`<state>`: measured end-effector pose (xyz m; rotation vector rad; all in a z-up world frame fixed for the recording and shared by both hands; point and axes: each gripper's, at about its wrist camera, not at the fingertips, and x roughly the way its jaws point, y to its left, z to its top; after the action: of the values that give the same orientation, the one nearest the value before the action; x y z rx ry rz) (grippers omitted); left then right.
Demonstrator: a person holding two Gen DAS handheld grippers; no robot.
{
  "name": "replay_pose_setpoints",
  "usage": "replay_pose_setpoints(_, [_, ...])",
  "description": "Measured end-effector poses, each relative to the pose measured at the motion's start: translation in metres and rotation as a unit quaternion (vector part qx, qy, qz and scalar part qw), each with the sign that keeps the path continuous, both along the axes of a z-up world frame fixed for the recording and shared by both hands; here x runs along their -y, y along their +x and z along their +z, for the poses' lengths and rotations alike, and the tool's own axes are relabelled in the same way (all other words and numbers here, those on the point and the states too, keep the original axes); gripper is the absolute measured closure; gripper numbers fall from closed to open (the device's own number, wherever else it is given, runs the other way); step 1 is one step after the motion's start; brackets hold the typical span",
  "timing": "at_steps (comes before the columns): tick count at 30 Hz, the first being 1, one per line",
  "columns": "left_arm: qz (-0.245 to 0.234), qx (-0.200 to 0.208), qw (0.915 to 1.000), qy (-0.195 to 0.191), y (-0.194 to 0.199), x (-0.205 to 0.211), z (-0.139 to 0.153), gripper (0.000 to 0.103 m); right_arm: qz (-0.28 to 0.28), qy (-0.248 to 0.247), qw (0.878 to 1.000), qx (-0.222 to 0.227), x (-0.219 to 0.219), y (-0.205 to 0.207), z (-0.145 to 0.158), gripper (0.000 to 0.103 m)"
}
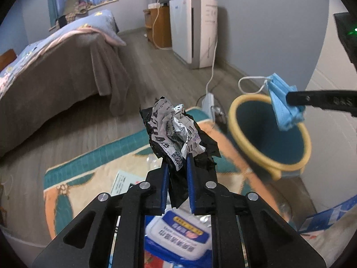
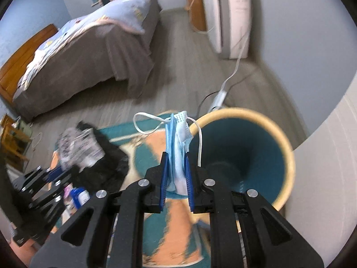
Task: Collect trash
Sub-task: 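Lift the mask over the bin with the right tool while left tool grasps the black bag, then open both tools over the bin to drop the mask and black bag, then grasp the blue kitchen wipes pack with the right tool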
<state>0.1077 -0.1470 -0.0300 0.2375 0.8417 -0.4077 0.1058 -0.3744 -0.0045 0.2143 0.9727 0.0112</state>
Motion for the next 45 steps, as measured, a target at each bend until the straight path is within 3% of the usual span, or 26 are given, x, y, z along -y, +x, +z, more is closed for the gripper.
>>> replay_pose_setpoints(5, [-0.018, 0.016, 0.9997, 0.002, -0.012, 0.019, 0.013, 0.087, -0.032, -0.014, 0.999, 0.002, 0.038, 0.005, 0.000, 0.089])
replay_pose_setpoints(9, [-0.036, 0.010, 0.9991, -0.019, -0.018, 0.041, 0.017, 0.087, -0.052, -0.020, 0.998, -0.003, 0.063, 0.008, -0.006, 0.089])
replay_pose_setpoints(14, [-0.064, 0.001, 0.9974, -0.031, -0.020, 0.075, 0.015, 0.087, -0.090, -0.010, 0.995, -0.037, 0.096, 0.011, -0.030, 0.089])
replay_pose_setpoints(21, [-0.088, -0.036, 0.9952, -0.023, -0.007, 0.128, -0.001, 0.087, -0.108, 0.002, 0.992, -0.065, 0.104, 0.014, -0.050, 0.089])
replay_pose_setpoints(26, [-0.099, -0.042, 0.9941, -0.017, -0.001, 0.153, -0.008, 0.086, -0.109, 0.005, 0.992, -0.058, 0.106, 0.013, -0.047, 0.087])
replay_pose_setpoints(28, [-0.098, -0.046, 0.9941, -0.010, 0.001, 0.158, -0.012, 0.074, -0.114, 0.009, 0.992, -0.055, 0.108, 0.012, -0.046, 0.083])
replay_pose_setpoints(32, [-0.096, -0.040, 0.9946, -0.002, 0.000, 0.160, -0.015, 0.063, -0.123, 0.021, 0.991, -0.053, 0.112, 0.012, -0.045, 0.067])
replay_pose_setpoints(34, [-0.096, -0.032, 0.9948, 0.000, -0.003, 0.158, -0.014, 0.049, -0.123, 0.020, 0.991, -0.052, 0.110, 0.012, -0.045, 0.061])
replay_pose_setpoints(36, [-0.097, -0.029, 0.9949, -0.003, -0.003, 0.155, -0.013, 0.041, -0.123, 0.020, 0.991, -0.051, 0.109, 0.012, -0.044, 0.047])
replay_pose_setpoints(38, [-0.096, -0.028, 0.9950, -0.006, -0.004, 0.150, -0.011, 0.038, -0.123, 0.023, 0.991, -0.049, 0.109, 0.012, -0.043, 0.042])
replay_pose_setpoints(40, [-0.094, -0.023, 0.9953, -0.009, -0.008, 0.145, -0.008, 0.024, -0.123, 0.025, 0.991, -0.048, 0.107, 0.012, -0.042, 0.036])
replay_pose_setpoints(45, [-0.067, -0.007, 0.9976, -0.013, -0.015, 0.112, 0.008, 0.013, -0.112, 0.019, 0.993, -0.041, 0.097, 0.014, -0.036, 0.021])
